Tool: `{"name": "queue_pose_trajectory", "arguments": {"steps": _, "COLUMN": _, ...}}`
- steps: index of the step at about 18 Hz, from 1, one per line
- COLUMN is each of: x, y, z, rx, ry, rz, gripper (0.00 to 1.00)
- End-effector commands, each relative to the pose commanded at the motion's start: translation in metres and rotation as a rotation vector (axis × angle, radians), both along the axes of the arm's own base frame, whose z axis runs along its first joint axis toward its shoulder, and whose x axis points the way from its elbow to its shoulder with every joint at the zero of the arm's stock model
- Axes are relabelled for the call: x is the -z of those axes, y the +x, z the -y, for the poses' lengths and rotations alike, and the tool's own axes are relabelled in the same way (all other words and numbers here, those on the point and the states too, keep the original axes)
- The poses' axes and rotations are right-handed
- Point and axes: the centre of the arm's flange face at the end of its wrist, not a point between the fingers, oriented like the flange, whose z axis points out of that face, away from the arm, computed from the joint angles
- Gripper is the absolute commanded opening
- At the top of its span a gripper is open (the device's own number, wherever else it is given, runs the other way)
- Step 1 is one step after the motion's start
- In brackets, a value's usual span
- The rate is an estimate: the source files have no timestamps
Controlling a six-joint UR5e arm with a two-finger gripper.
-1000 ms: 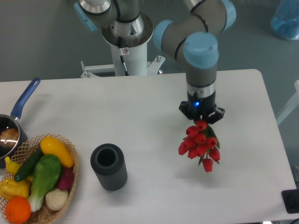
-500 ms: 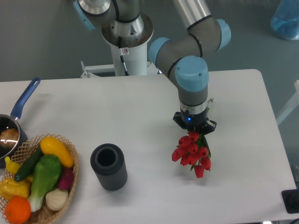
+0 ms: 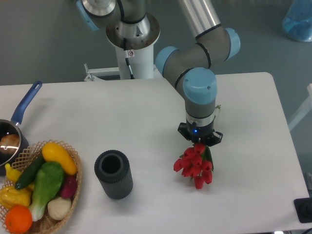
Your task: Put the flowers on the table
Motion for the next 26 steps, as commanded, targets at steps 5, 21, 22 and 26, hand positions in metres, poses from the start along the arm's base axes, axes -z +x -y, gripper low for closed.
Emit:
{"name": "queue_pose_trajectory", "arguments": {"steps": 5, "x": -0.003, "y": -0.002, "z": 0.001, "rx": -0.003, "ry": 0.004, "rz": -0.006, "gripper": 0.58}}
{"name": "queue_pose_trajectory", "arguments": {"steps": 21, "x": -0.191, "y": -0.05, "z": 0.064, "rx": -0.153, "ry": 0.341, "rz": -0.233, "gripper": 1.0}}
{"name": "queue_pose_trajectory", "arguments": {"steps": 22, "x": -0.197, "y": -0.049, "z": 0.068, "rx": -0.15, "ry": 0.35, "rz": -0.24, "gripper": 1.0}}
{"name": "queue_pose_trajectory", "arguments": {"steps": 26, "x": -0.208, "y": -0.051, "z": 0.079, "rx": -0.134, "ry": 0.351, "rz": -0.262, "gripper": 1.0}}
